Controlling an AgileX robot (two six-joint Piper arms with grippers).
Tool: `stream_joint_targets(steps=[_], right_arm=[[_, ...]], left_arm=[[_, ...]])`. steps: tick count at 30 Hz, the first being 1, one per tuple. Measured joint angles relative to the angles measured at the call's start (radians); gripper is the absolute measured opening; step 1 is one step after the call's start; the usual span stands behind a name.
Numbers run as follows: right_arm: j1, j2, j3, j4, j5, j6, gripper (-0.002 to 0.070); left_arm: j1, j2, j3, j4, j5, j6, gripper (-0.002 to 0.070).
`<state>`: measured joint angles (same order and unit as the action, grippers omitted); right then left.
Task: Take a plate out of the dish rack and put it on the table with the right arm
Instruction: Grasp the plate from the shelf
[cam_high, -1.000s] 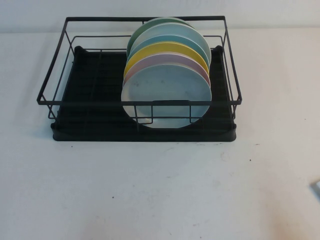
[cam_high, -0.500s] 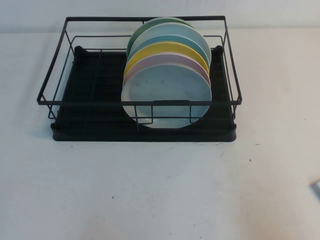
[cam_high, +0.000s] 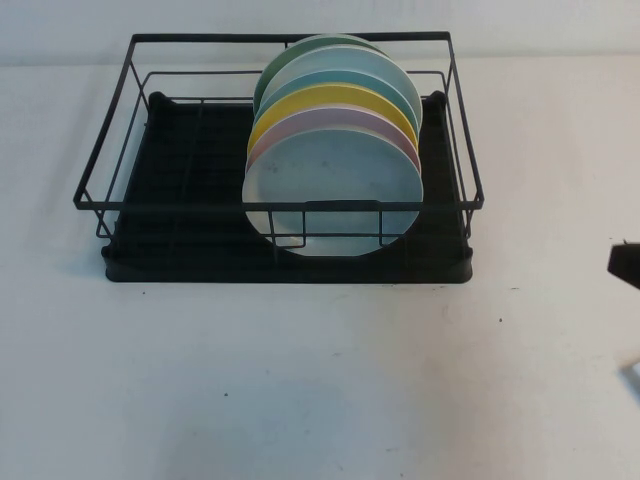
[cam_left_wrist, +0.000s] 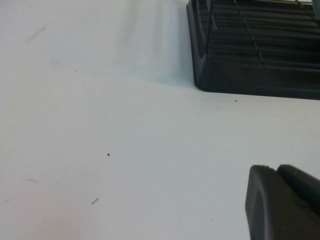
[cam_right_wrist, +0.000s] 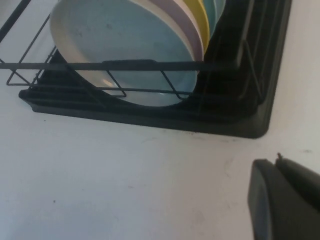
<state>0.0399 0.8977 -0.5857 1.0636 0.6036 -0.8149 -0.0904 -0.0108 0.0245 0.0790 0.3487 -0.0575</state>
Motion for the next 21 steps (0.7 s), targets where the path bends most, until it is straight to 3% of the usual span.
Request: stream_joint_targets(steps=[5, 16, 21], right_arm=[[0.045, 0.218, -0.163, 0.056, 0.007, -0.117, -0.0018], [0.306, 0.503, -0.421, 0.061, -0.038, -0.346, -0.0015], [0.361, 0.585, -0.493, 0.06, -0.046, -0.45, 0.005]], left_arm=[[0.0, 0.0, 0.0, 0.0, 0.0, 0.0, -0.0004], [0.0, 0.0, 0.0, 0.0, 0.0, 0.0, -0.0004], [0.0, 0.0, 0.0, 0.0, 0.0, 0.0, -0.0004]])
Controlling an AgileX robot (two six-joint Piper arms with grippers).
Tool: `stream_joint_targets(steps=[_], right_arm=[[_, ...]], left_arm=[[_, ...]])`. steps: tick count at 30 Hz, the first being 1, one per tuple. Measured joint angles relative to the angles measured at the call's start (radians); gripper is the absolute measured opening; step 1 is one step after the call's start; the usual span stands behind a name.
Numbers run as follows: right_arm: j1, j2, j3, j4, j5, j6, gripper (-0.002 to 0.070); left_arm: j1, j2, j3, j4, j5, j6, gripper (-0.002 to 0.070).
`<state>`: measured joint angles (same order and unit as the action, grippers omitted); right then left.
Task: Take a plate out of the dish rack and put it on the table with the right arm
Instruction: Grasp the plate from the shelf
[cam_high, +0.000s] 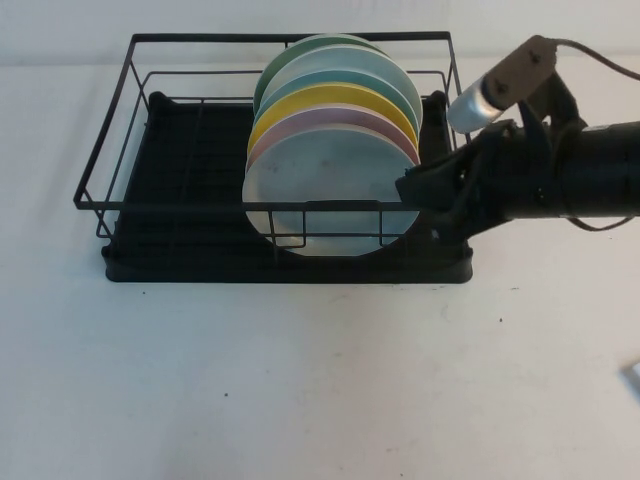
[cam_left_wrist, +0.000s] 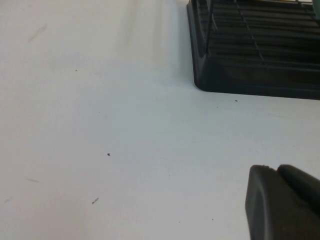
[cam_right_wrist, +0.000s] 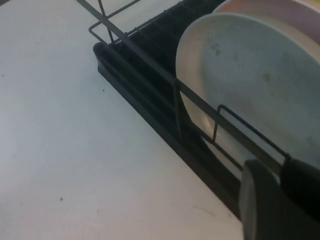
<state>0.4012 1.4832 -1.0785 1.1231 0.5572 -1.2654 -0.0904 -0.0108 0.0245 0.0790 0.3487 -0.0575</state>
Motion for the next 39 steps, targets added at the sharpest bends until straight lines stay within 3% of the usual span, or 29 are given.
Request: stream_joint_targets(steps=[6, 10, 39], right_arm=[[0.04, 0.065, -0.061, 0.0, -0.063, -0.121, 0.0231], [0.042, 0.098, -0.094, 0.0, -0.089, -0.155, 0.0282], [0.044, 0.256, -0.213, 0.006, -0.196, -0.425, 0.0285]], left_arm=[[0.0, 0.0, 0.0, 0.0, 0.0, 0.0, -0.0004], [0.0, 0.0, 0.0, 0.0, 0.0, 0.0, -0.0004], [0.0, 0.0, 0.0, 0.0, 0.0, 0.0, -0.0004]])
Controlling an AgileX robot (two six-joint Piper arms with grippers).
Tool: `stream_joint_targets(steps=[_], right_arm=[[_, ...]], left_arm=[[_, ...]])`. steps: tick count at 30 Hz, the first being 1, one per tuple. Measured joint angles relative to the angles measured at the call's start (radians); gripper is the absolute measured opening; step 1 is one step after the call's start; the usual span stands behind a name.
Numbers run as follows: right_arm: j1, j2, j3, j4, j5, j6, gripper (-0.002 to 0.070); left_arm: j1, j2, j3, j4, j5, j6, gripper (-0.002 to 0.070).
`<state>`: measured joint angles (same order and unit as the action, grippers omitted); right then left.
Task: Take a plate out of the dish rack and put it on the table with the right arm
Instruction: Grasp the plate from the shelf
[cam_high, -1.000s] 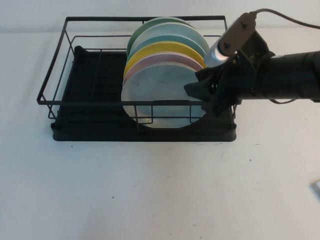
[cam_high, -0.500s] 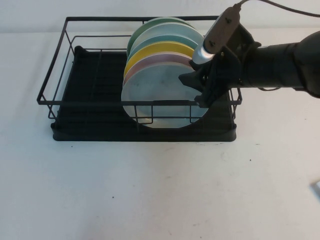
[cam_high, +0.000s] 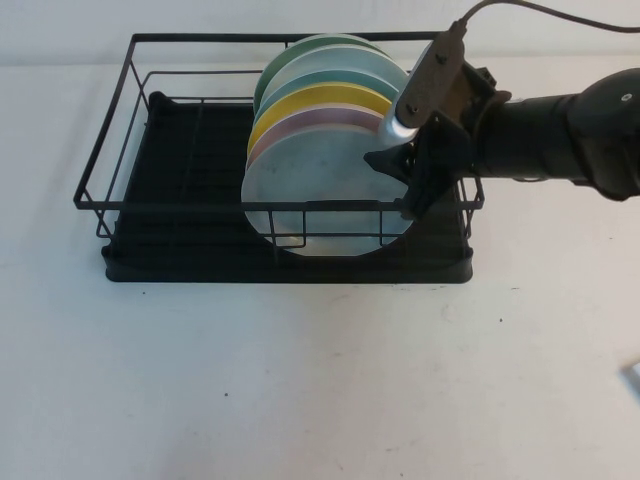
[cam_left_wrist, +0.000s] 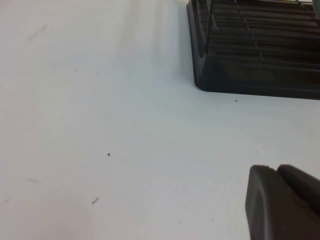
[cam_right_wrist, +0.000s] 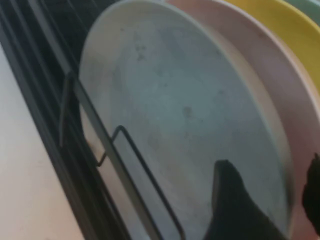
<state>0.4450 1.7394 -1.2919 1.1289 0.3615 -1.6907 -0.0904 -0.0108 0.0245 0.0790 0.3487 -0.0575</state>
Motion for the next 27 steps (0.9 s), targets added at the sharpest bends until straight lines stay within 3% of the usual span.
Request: stream_joint_targets(steps=[11, 20, 27], right_arm=[[0.0, 0.017, -0.002, 0.004, -0.027, -0.044, 0.0264], [0.0, 0.031, -0.011, 0.129, -0.036, -0.222, 0.0262], [0.004, 0.091, -0.05, 0.166, -0.037, -0.254, 0.0262]], left_arm=[[0.0, 0.0, 0.0, 0.0, 0.0, 0.0, -0.0004], [0.0, 0.0, 0.0, 0.0, 0.0, 0.0, -0.0004], [0.0, 0.0, 0.0, 0.0, 0.0, 0.0, -0.0004]])
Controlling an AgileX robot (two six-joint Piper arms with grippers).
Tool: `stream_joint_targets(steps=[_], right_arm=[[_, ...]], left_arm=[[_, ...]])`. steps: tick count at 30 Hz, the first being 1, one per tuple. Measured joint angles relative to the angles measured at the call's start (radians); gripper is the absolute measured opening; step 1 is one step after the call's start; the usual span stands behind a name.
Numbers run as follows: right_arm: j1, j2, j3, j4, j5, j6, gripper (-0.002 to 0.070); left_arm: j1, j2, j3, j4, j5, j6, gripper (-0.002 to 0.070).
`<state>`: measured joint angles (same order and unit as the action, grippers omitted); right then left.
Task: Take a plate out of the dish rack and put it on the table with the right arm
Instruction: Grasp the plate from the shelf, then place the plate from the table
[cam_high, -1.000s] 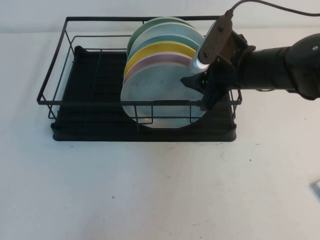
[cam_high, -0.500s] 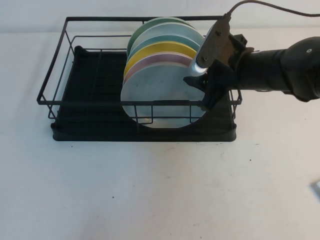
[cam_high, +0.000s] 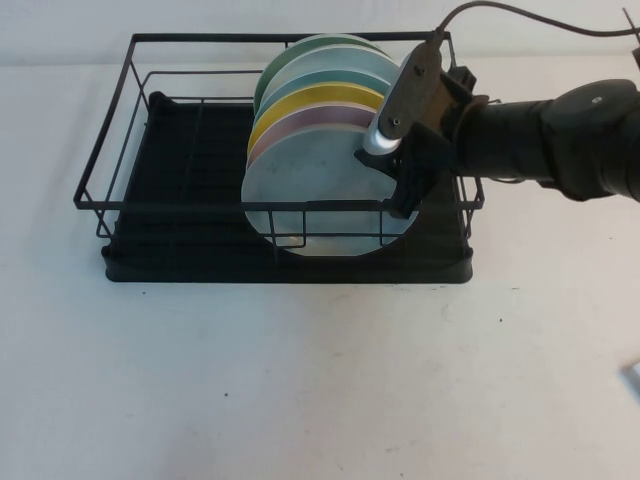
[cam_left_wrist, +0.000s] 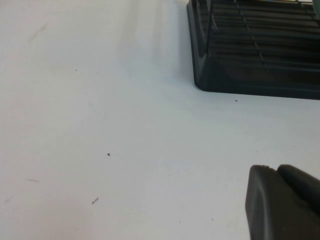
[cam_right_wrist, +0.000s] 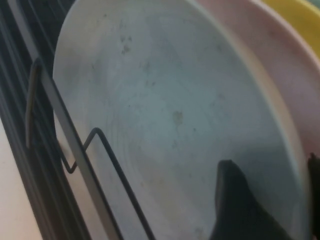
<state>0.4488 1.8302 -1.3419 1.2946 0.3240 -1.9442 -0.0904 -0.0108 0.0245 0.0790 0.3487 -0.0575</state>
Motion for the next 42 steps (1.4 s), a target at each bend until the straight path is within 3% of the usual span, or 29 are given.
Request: stream_joint_targets(steps=[5, 11, 19, 27, 31, 38, 42], right_arm=[[0.0, 0.021, -0.007, 0.011, 0.0, -0.003, 0.0245], [0.0, 0.018, -0.01, 0.019, 0.019, -0.003, 0.0085], [0.002, -0.091, -0.005, 0.035, 0.028, 0.0, 0.0083], [0.002, -0.333, -0.009, 0.017, -0.017, 0.158, 0.0076], [0.002, -0.422, -0.011, -0.132, 0.035, 0.41, 0.0076], [0.002, -0.503, -0.013, -0.617, 0.389, 1.241, 0.0076], [0.002, -0.503, 0.047, -0.704, 0.556, 1.532, 0.0076]], left_arm=[[0.0, 0.0, 0.0, 0.0, 0.0, 0.0, -0.0004], [0.0, 0.0, 0.0, 0.0, 0.0, 0.0, -0.0004], [0.0, 0.0, 0.0, 0.0, 0.0, 0.0, -0.0004], [0.0, 0.0, 0.0, 0.0, 0.0, 0.0, -0.0004], [0.0, 0.0, 0.0, 0.0, 0.0, 0.0, -0.0004], [0.0, 0.0, 0.0, 0.0, 0.0, 0.0, -0.0004], [0.0, 0.0, 0.0, 0.0, 0.0, 0.0, -0.0004]])
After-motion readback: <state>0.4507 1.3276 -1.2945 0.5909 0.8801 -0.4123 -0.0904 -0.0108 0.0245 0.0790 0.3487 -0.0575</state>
